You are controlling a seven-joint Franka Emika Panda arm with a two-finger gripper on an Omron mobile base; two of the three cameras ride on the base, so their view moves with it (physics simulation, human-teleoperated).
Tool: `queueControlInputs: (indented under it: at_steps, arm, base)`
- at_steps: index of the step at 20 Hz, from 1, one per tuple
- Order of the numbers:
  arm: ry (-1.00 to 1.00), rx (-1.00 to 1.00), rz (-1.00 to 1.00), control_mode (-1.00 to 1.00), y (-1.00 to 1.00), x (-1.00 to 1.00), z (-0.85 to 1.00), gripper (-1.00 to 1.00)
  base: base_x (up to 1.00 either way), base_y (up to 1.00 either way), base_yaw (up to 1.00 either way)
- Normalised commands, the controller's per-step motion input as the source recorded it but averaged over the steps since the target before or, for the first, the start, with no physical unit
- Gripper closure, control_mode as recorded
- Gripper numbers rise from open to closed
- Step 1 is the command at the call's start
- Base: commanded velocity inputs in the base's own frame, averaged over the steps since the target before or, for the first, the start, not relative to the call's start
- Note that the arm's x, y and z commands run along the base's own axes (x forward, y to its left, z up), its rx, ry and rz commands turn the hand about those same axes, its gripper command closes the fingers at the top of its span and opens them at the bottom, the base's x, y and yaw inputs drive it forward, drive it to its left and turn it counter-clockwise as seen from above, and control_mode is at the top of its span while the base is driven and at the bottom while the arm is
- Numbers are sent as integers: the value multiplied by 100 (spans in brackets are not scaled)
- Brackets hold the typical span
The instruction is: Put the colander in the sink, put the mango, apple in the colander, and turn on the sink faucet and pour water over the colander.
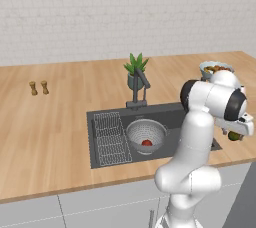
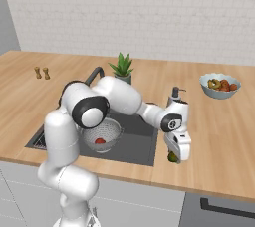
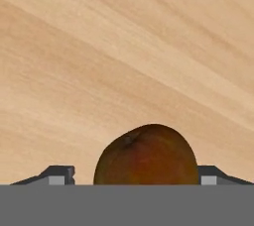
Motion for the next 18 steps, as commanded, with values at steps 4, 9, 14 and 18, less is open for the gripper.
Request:
queueControlInputs:
  at_steps: [4, 9, 14, 18]
  arm:
    - [-1, 0, 0, -100, -1, -1, -25, 100]
    - [-14, 0, 2, -100, 0, -33, -5, 100]
    - [-15, 11, 14, -100, 16, -32, 54, 100]
    - [0, 4, 34, -100, 71, -2, 73, 100]
  base:
    - [0, 0, 0]
    - [0, 0, 0]
    - [0, 0, 0]
    - [0, 0, 0]
